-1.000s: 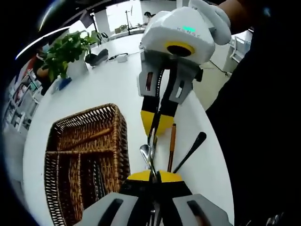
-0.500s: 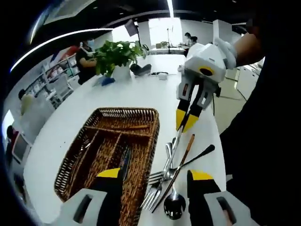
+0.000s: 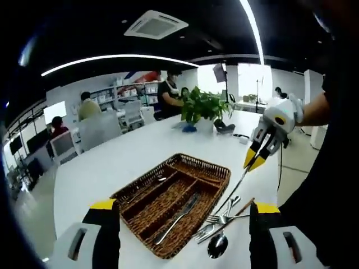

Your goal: Arrange the knives, forks, and spoons in their matching storage slots by inserting each utensil handle-first until every utensil is classified and aligned in the correct compartment

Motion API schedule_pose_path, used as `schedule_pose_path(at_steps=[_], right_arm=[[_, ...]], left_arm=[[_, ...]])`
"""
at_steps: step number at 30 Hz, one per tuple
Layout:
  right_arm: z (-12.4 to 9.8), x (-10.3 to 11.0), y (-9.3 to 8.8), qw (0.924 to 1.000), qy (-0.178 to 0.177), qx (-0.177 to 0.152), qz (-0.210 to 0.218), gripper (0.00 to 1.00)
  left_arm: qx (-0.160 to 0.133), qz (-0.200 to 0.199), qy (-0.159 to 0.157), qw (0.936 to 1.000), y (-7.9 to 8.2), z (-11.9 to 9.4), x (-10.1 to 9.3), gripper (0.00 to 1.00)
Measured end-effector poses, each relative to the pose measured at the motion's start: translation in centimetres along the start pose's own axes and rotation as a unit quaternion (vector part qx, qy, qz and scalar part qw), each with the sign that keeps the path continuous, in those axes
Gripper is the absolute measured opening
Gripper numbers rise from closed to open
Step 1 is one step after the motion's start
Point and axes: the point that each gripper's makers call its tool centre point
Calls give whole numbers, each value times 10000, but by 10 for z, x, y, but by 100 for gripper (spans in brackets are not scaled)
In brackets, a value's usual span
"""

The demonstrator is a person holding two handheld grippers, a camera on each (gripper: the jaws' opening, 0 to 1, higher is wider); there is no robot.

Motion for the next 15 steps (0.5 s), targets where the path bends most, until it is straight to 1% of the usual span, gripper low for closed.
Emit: schedule_pose_path(at_steps=[3,5,9,13,15], right_arm=[[-3,-6,5,9999,44,39,-143,0],[-4,-8,6,9996,88,91,-234,0],[-5,-16,14,9996,133,14,-248,0],[-3,-25,17,9994,108,15,-320,0],[-2,-29,17,9994,98,39,-324,0]], left_arm=[[-99,-72,169,9998,7,-17,6,100],[-138,-100,214,9996,9,-25,8,100],[-172,-212,369,9989,6,-39,14,100],[-138,-282,518,9982,0,-47,21,100],[-141,-307,556,9979,-1,-50,23,100]])
Point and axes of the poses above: the point that each gripper's makers call its tool centre point, and the gripper's own axes: z roughly forward along the fingers, x roughly to its left, y roughly out of its top, and after that the axes turned 14 degrees about -z, right-handed
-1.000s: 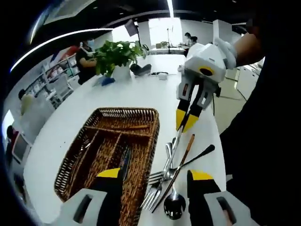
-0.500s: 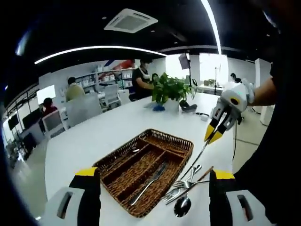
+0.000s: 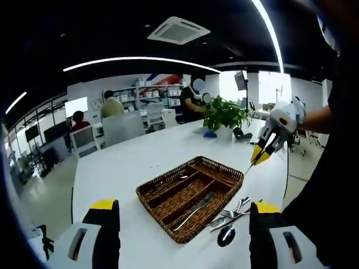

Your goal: Arrange the knives, forks, and spoons in their matching storage slots by inserting each utensil handle-first until every utensil is classified and aligned in the correct compartment

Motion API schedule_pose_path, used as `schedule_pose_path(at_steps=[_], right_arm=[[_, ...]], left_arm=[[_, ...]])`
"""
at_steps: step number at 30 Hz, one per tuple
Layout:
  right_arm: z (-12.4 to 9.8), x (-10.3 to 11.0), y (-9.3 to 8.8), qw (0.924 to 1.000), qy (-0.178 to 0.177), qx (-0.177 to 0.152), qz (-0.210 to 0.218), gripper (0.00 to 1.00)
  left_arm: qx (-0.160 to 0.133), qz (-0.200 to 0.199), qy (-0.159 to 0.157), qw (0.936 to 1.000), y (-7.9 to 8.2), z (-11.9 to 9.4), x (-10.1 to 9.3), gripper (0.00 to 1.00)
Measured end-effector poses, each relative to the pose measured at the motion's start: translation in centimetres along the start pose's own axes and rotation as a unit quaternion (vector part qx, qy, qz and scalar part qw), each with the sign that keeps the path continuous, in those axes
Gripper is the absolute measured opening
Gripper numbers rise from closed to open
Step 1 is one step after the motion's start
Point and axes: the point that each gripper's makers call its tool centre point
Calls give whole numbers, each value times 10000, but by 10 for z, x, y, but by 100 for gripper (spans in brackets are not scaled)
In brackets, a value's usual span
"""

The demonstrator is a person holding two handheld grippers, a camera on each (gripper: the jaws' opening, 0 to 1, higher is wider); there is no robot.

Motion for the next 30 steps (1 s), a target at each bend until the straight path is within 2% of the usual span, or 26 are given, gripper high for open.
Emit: schedule_pose_path(at_steps=[6,12,23,30], right_arm=[[4,-12,-2,10000,19,40,-14,0],[10,-18,1,9997,236,59,75,0],[14,-32,6,9996,271,45,117,0],[31,-38,-3,9994,288,159,86,0]], left_arm=[[-17,22,73,10000,3,-7,3,100],[-24,53,91,9999,6,-12,6,100],[-51,81,165,9998,6,-19,10,100],[-17,63,161,9998,4,-22,8,100]])
Point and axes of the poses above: the point that each gripper's makers call its tool centre point, and the gripper's own axes: z roughly forward along the fingers, x roughly to its left, y roughly out of its top, and after that the axes turned 14 degrees about -z, right-handed
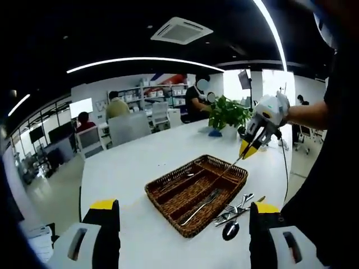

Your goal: Arrange the knives, forks, and spoons in their matching storage slots by inserting each utensil handle-first until every utensil is classified and aligned in the correct compartment

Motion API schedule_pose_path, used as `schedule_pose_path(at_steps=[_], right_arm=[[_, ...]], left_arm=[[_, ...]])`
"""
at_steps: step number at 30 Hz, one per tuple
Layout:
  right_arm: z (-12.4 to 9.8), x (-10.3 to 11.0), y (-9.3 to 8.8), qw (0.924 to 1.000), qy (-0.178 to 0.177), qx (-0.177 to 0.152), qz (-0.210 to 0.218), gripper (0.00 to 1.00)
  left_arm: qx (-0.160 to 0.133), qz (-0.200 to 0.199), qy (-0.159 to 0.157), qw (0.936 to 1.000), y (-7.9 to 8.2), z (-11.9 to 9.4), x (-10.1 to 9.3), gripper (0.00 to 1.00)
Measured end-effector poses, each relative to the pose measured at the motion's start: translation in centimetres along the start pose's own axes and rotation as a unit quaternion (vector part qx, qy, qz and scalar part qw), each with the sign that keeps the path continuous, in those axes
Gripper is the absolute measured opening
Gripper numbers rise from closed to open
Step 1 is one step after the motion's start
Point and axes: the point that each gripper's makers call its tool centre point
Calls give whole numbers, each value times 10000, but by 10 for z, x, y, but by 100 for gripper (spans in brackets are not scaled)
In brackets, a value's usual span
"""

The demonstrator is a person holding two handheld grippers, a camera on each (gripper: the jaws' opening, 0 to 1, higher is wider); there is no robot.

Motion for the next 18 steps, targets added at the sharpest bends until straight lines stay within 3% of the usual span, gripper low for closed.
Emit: schedule_pose_path(at_steps=[8,18], right_arm=[[22,-13,-9,10000,16,32,34,0],[28,-30,-6,9999,-5,97,-101,0]], left_arm=[[-44,-20,28,10000,2,-8,-5,100],[-119,-28,109,9999,-3,-22,5,100]])
Point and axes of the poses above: the point that each gripper's makers call its tool centre point, and the gripper's own axes: z roughly forward along the fingers, x roughly to its left, y roughly out of its top, and after that the axes turned 14 degrees about -z, right-handed
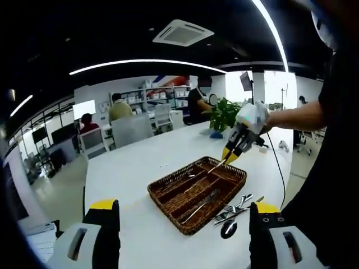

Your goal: Arrange the knives, forks, and spoons in their matching storage slots by inserting each utensil handle-first until every utensil is classified and aligned in the correct compartment

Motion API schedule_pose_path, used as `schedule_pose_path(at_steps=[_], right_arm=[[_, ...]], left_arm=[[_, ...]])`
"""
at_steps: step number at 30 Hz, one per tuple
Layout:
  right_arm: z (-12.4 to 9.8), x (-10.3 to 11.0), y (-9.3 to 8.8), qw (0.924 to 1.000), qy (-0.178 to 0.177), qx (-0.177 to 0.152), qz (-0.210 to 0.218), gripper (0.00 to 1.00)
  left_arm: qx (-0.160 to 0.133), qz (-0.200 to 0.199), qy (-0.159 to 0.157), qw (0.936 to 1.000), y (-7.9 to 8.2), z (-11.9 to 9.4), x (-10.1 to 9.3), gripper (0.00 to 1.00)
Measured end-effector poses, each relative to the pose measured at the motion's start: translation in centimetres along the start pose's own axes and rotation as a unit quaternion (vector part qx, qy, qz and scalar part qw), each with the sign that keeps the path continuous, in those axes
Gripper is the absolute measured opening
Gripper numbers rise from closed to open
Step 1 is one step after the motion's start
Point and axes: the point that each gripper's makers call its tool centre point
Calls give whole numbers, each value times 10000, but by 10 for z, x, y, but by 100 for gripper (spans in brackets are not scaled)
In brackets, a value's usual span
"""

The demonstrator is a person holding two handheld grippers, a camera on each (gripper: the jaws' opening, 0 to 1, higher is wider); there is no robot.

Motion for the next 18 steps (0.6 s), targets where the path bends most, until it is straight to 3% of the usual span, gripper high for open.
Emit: schedule_pose_path(at_steps=[8,18], right_arm=[[1,-14,0,9999,-65,73,-52,0],[5,-16,-6,9995,-129,246,-124,0]], left_arm=[[-15,33,20,10000,0,-4,-3,100],[4,167,47,9998,-2,-5,1,100]])
Point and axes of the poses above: the point that each gripper's makers call its tool centre point, and the gripper's own axes: z roughly forward along the fingers, x roughly to its left, y roughly out of its top, and after that the axes turned 14 degrees about -z, right-handed
